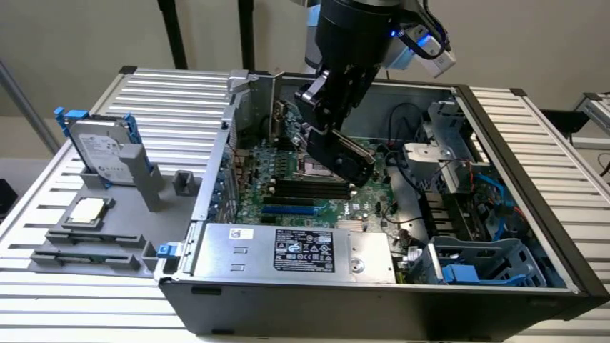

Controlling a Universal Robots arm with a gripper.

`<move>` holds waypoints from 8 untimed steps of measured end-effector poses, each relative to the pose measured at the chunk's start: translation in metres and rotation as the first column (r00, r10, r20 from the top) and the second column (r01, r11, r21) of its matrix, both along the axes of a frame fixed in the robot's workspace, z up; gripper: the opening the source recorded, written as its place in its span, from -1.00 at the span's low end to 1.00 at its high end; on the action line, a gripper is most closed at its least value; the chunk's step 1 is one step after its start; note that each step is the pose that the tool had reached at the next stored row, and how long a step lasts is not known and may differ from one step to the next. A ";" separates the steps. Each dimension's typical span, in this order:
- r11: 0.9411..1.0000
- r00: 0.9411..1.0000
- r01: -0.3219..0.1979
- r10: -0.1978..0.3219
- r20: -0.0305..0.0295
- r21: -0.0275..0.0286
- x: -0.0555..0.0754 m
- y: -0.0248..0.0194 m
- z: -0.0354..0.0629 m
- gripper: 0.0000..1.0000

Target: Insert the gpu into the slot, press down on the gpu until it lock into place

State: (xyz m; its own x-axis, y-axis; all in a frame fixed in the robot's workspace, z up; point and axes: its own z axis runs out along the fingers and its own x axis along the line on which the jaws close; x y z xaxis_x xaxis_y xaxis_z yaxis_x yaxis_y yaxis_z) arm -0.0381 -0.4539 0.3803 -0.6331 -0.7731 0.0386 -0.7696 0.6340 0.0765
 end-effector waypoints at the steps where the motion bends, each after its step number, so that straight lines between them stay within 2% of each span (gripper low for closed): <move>1: 1.000 1.000 -0.018 0.018 0.000 0.000 0.000 0.0000 -0.0009 -0.47; 5: 0.996 0.996 -0.090 0.090 0.000 0.000 0.000 0.0000 -0.0045 -0.47; 8: 0.989 0.989 -0.145 0.145 0.000 0.000 0.000 0.0000 -0.0073 -0.47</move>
